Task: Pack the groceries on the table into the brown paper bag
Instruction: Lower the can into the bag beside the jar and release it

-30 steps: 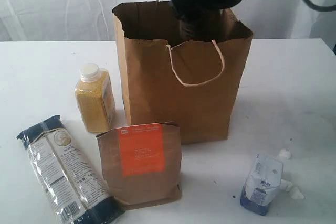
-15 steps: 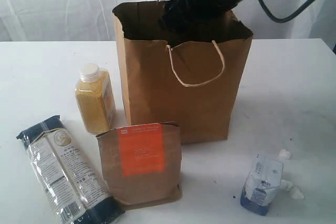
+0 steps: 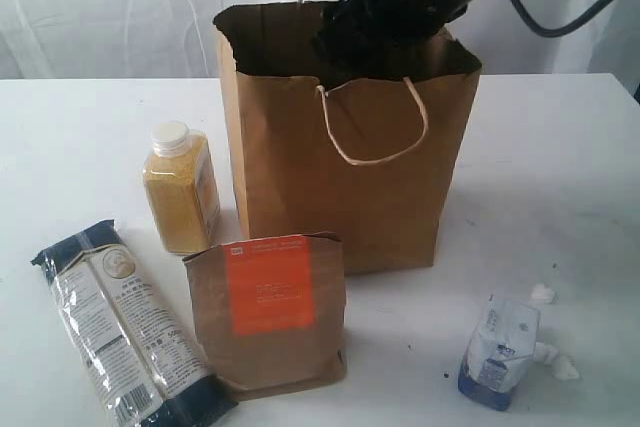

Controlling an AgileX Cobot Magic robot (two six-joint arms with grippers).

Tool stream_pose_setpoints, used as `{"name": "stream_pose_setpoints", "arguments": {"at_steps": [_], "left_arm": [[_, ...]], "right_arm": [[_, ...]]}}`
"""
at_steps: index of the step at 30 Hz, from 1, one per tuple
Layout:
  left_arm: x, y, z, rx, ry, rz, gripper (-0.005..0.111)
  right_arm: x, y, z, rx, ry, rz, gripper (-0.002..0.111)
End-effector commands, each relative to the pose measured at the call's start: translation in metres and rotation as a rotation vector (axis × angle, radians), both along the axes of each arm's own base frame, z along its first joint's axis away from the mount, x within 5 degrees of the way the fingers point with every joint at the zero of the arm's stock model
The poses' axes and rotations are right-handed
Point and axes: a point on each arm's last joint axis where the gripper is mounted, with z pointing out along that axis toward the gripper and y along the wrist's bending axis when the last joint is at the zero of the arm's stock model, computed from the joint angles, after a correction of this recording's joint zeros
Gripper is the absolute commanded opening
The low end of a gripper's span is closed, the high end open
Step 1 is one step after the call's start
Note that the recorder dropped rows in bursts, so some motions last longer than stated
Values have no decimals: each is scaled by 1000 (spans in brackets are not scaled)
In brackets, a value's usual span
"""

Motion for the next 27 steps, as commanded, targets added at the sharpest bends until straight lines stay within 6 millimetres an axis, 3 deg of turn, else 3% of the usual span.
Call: {"name": "stream_pose_setpoints", "arguments": {"at_steps": [1,8,11,12,14,15,17,27], "left_arm": [[0,0,-1,-6,-1,-4,0],[0,0,-1,-6,-1,-4,0],[0,0,-1,-6,-1,-4,0],[0,0,-1,-6,-1,-4,0],[0,0,-1,-6,-1,-4,0],[0,0,-1,-6,-1,-4,0],[0,0,-1,-6,-1,-4,0],[0,0,-1,-6,-1,-4,0]], "right_arm": [[1,-17,13,6,-41,-38,7],[0,-16,13,15,-32,-38,7],[-1,-16,13,31,-22,-40,13],[-1,-16,13,29,-19,-40,18],[-2,-16,12,32,-10,-41,38],[-2,-14,13,58,-3,-46,54],[-1,-14,15,109,-2,-79,69],[-2,-14,13,111,18,-91,71]]}}
